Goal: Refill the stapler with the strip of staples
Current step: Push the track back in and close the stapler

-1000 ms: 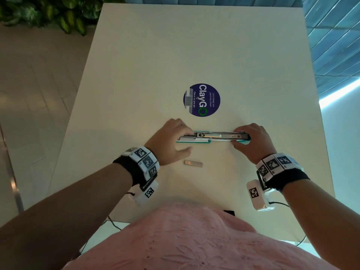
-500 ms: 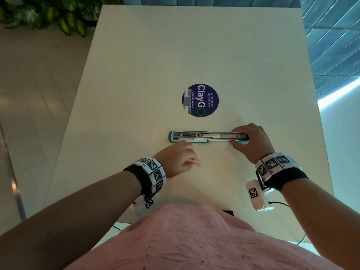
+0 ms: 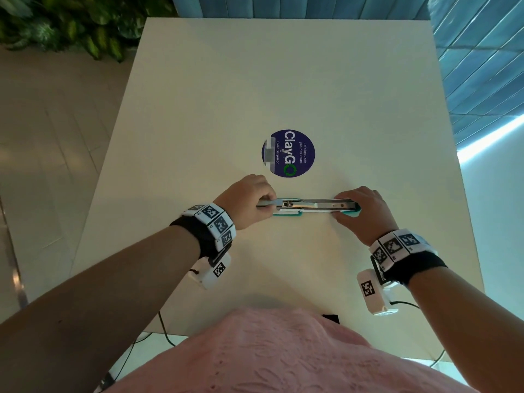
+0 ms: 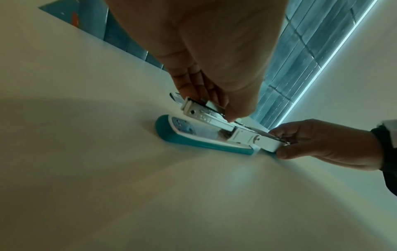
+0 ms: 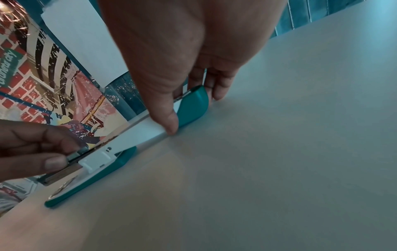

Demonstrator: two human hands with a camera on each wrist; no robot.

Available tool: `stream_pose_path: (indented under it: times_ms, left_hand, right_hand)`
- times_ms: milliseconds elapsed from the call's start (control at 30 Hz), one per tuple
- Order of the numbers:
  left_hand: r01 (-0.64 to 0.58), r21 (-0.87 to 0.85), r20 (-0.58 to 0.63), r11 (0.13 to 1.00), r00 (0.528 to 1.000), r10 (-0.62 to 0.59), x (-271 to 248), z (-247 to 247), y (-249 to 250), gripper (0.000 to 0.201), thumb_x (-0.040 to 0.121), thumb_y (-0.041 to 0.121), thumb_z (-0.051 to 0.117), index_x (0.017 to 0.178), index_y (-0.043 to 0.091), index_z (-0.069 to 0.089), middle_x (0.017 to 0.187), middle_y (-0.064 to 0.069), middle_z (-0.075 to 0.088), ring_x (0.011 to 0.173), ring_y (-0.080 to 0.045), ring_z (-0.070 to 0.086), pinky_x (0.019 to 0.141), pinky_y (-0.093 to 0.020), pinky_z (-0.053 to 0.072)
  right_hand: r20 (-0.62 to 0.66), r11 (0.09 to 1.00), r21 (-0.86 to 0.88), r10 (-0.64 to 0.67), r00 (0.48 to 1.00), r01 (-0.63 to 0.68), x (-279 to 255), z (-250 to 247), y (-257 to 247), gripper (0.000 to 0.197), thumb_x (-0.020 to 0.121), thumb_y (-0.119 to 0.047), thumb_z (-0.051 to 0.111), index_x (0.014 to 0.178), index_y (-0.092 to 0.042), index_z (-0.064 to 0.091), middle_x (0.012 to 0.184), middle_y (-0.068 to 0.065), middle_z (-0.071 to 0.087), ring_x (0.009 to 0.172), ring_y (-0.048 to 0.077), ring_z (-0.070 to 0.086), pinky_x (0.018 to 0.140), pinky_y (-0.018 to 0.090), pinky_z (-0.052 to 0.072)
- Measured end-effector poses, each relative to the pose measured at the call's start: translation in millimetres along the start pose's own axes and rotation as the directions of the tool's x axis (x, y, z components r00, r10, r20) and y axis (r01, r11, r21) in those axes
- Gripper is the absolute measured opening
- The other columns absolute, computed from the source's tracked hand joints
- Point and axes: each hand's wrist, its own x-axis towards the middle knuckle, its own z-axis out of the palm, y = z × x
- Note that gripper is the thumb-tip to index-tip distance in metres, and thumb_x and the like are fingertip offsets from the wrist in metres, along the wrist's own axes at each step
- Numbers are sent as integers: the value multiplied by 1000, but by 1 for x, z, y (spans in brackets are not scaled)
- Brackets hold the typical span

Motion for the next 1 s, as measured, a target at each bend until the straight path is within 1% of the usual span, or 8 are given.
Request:
stream_pose_path:
  times_ms: [233,533,633,700,800,867,933,1000]
  left_hand:
    - [-2,-3,34,1000,999,2,-1,-6,-5,6,78,17,66,84,14,66,84,-4,62,76,-13,47,70,-29,41]
    - [20,-1,38,1000,999,-20,-5,-7,-7,12,79,21,67,90,14,68,87,-6,64,82,-19,55,73,-32,45]
    - [32,-9,27,999,999,-31,-6,-4,-11,17,77,22,69,93,16,67,89,-4,62,81,-16,52,72,-23,40]
    - [71,-23,-12,997,997,-71,-10,-2,-16,30,70,23,74,97,15,64,91,-2,58,83,-13,50,72,-18,38]
    - [141,-25,-35,990,989,-142,-20,0,-26,46,61,20,79,102,12,60,92,-4,53,85,-17,49,75,-23,38]
    - [168,-36,-30,985,985,-169,-25,1,-29,46,61,18,79,103,11,59,91,-2,51,83,-17,47,73,-21,37]
    - [174,-58,-45,983,983,-177,-27,0,-32,42,63,15,77,102,11,61,89,0,49,76,-10,46,69,-11,35]
    - [181,-93,-57,979,981,-187,-27,0,-32,37,65,12,75,100,11,63,88,-1,50,73,-5,47,68,-8,37]
  right_hand:
    - [6,1000,4,0,1000,0,-1,-2,-1,29,75,-18,73,103,-19,66,91,-6,55,90,17,46,79,26,34]
    - [19,1000,-15,0,1000,0,0,-2,0,30,75,-20,73,104,-21,66,98,1,62,89,17,46,80,26,34]
    - [21,1000,-21,1,1000,-1,0,-2,0,30,75,-21,73,104,-21,65,98,2,62,89,17,46,79,26,34]
    - [21,1000,-24,-2,1000,2,0,-2,0,30,75,-20,73,104,-21,65,98,2,63,88,16,46,79,26,34]
    - [27,1000,-27,-4,1000,5,-1,-2,0,31,75,-20,73,105,-19,65,99,3,62,88,16,46,80,26,34]
    - [28,1000,-30,-6,1000,7,-1,-2,0,32,75,-20,74,105,-19,64,99,4,63,89,18,48,80,26,34]
    - [19,1000,-29,-6,1000,6,-1,-3,1,33,74,-20,74,106,-17,64,100,5,63,92,22,51,80,26,35]
    - [22,999,-34,-4,1000,5,-1,-2,1,33,74,-19,74,106,-16,64,100,6,63,92,23,51,80,27,35]
